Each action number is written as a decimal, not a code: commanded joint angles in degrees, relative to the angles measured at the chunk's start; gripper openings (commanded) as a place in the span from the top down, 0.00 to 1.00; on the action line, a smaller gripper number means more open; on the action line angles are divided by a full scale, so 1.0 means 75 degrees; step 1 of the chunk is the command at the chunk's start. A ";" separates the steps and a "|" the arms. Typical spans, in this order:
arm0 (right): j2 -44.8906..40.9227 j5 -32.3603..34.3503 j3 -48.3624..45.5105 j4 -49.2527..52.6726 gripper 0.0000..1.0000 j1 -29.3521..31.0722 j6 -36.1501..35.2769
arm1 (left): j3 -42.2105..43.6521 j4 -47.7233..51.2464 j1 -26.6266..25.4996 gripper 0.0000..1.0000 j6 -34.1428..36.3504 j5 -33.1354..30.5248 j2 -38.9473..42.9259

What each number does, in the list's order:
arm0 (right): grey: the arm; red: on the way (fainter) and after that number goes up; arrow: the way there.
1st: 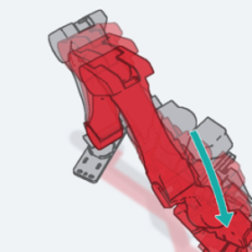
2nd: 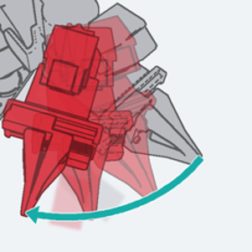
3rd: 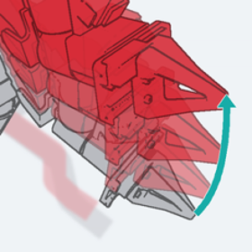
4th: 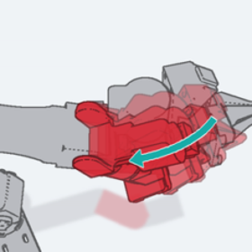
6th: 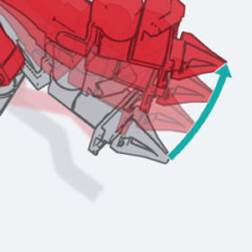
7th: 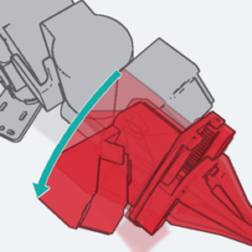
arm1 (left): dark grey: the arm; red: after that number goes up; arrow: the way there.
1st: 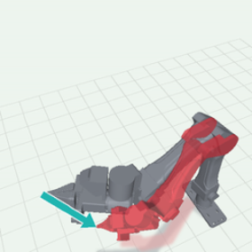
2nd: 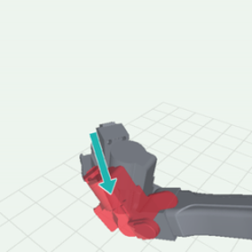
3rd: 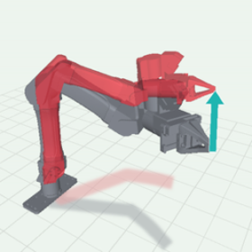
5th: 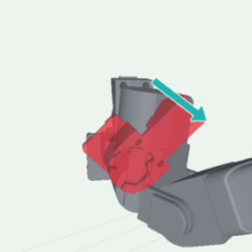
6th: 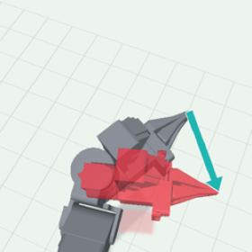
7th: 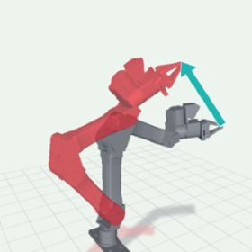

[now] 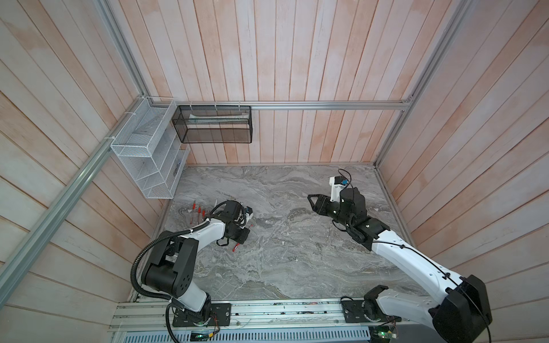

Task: Open the pen caps
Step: 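Raise the pen upright with the right gripper while left moves to meet it, then close the left gripper on the pen's clear body below the cap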

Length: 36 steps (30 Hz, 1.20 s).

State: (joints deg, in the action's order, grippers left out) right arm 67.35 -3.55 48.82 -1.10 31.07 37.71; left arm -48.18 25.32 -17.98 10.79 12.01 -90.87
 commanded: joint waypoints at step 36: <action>0.4292 -0.3889 0.1931 -0.5387 0.56 0.2032 0.1675 | 0.1125 -1.0056 0.1539 1.00 -0.8261 0.6312 0.2121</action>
State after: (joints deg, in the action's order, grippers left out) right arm 98.83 -30.37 61.14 -38.52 45.60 49.82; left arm -39.53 -48.42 -5.89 -51.66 57.63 -74.41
